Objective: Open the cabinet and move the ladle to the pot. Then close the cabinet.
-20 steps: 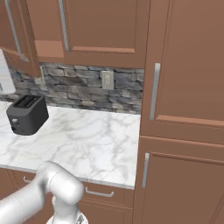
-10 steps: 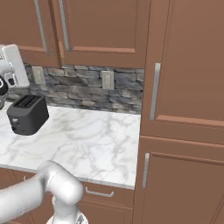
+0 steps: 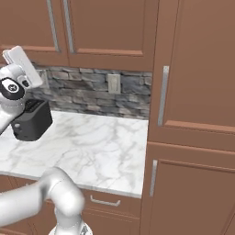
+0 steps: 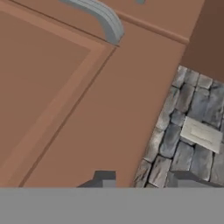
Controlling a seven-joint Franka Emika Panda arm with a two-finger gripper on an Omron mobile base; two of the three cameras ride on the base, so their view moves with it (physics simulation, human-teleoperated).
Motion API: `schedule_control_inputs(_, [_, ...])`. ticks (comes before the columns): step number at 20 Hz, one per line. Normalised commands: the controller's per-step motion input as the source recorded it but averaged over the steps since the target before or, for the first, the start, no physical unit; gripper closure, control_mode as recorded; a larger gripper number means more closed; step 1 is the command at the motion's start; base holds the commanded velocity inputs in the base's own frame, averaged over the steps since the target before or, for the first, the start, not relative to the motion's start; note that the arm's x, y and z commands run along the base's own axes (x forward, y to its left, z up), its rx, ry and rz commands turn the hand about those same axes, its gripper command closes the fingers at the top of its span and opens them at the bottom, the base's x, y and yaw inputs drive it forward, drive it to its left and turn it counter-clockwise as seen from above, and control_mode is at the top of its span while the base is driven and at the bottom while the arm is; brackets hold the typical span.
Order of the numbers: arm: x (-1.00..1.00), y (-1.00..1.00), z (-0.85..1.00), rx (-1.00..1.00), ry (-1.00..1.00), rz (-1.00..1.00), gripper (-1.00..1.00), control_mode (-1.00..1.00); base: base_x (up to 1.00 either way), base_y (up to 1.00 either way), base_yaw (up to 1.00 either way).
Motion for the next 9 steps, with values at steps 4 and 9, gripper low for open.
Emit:
schedule_control_inputs(4, [0.88,-0.13,0.0,0.04,-0.26,0.0,-1.0,-1.0,0.0,0.0,0.0])
schedule_control_inputs(9, [0.71,-0.24,0.02,0.14,-0.04,0.0,-1.0,-1.0,0.0,0.0,0.0])
